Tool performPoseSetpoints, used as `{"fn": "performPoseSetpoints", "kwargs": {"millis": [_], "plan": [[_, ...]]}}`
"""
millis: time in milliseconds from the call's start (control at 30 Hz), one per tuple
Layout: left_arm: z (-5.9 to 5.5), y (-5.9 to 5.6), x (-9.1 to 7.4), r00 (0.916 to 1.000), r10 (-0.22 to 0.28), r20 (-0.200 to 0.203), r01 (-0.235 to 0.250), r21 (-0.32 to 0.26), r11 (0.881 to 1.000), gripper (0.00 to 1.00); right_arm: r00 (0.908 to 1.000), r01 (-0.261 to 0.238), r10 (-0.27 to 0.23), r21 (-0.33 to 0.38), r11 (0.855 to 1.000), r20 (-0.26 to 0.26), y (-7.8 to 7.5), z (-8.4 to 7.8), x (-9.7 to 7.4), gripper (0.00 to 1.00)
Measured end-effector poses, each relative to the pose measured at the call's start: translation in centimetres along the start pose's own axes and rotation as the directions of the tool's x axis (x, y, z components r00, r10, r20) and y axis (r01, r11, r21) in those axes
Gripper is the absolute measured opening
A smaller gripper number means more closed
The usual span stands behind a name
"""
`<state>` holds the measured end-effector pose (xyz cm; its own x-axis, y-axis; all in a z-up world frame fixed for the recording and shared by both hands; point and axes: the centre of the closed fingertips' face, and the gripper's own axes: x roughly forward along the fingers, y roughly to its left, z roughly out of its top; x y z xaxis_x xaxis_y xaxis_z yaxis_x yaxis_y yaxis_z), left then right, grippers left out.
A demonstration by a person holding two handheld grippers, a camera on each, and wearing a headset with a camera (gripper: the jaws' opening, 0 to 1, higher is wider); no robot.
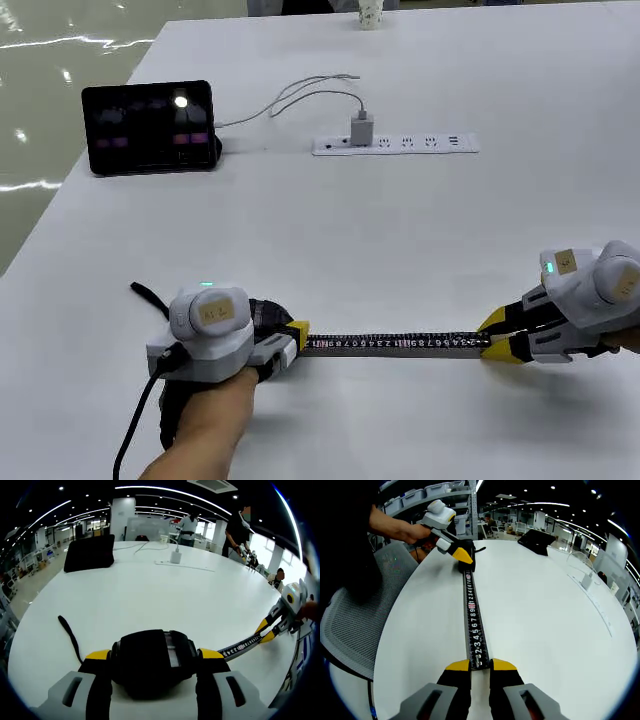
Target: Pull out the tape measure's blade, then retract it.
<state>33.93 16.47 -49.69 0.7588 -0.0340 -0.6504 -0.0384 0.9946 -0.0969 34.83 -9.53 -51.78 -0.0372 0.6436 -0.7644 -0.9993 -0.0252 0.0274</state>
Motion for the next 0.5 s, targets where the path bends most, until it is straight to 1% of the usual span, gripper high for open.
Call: {"fn": "performPoseSetpoints", "kwargs": {"millis": [267,500], "plan": [[-0.09,0.03,-0.04,0.9999,0.005,-0.013,-0.005,0.011,1.0,0.62,1.0,-0.002,0.002,0.001,1.0,-0.002,0.16,0.03,-0.08,0.09],[-0.06,0.1,0.01,0.9999,0.01,-0.014,-0.01,0.021,1.0,0.6,1.0,0.002,-0.002,-0.006,1.0,-0.006,0.22,-0.05,-0.16,0.09]]}}
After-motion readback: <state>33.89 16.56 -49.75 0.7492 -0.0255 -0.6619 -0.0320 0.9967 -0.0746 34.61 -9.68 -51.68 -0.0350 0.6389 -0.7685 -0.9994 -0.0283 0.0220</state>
